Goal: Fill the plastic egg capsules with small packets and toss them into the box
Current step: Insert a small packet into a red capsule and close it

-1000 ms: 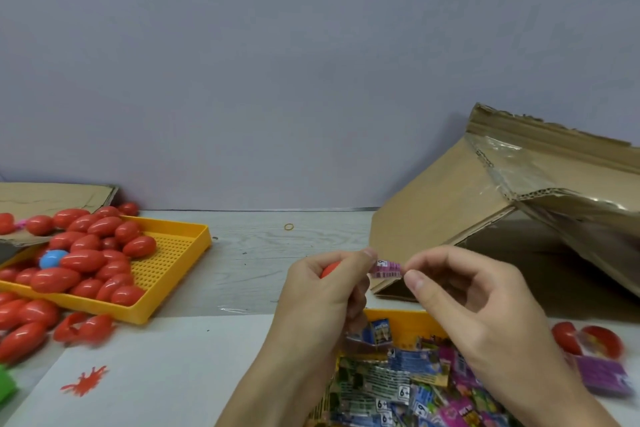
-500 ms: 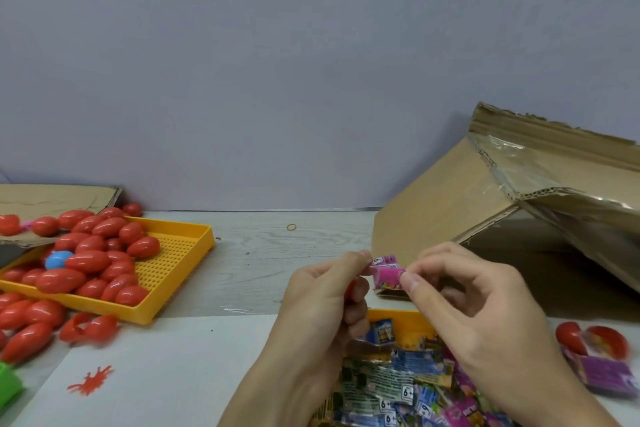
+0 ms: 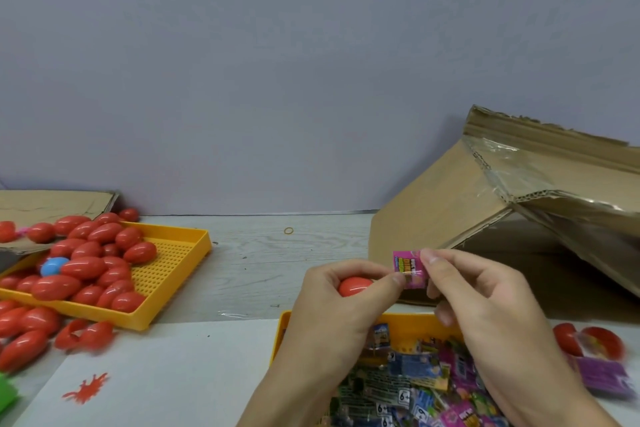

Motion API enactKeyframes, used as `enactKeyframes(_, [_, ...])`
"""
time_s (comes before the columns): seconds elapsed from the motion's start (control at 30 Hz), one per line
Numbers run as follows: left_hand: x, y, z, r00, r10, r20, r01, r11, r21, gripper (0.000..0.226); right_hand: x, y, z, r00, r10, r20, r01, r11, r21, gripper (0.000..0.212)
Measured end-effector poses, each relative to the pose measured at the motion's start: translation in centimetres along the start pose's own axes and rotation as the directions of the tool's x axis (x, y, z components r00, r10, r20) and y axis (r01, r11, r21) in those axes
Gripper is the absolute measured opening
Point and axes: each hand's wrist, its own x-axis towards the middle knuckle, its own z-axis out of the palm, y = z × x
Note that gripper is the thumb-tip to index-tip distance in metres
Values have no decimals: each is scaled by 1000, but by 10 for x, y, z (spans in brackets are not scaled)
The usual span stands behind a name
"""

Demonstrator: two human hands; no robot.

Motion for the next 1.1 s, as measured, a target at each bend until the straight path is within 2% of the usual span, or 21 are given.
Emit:
enactKeyframes(0.13, [0, 2, 0, 999, 32, -1, -32, 999, 19, 8, -2, -3, 1, 997, 22, 79, -20, 999, -31, 27])
enactKeyframes(0.3, [-1, 2, 2, 999, 46, -11, -44, 991, 128, 12, 1, -1, -5, 998, 59, 36, -61, 996, 66, 31])
enactKeyframes(0.5, [-1, 3, 2, 999, 38, -11, -36, 990, 133, 9, 2, 1, -5, 999, 22, 30, -25, 995, 99, 38])
enactKeyframes(0.87, [1, 0, 0, 998, 67, -8, -65, 991, 119, 6, 2, 1, -4, 999, 51, -10, -50, 996, 79, 22])
enactKeyframes(0.93, [2, 1, 0, 999, 30, -23, -28, 996, 85, 12, 2, 4, -4, 997, 47, -59, -43, 997, 64, 16])
enactKeyframes(0.97, [4, 0, 0, 999, -22, -48, 22, 1000, 15, 17, 3, 5, -5, 994, 37, -99, -32, 998, 52, 11])
enactKeyframes(1.03, [9, -1, 1, 987, -137, -89, 112, 965, -235, 15, 3, 7, -7, 987, -9, -162, 10, 1000, 7, 18])
enactKeyframes(1.07, [9, -1, 1, 981, -159, -107, 121, 946, -300, 15, 4, 7, -8, 984, -27, -174, 26, 1000, -6, 22])
enactKeyframes(1.1, [10, -3, 1, 982, -144, -122, 105, 953, -285, 21, 3, 6, -8, 983, -38, -177, 36, 999, -19, 24])
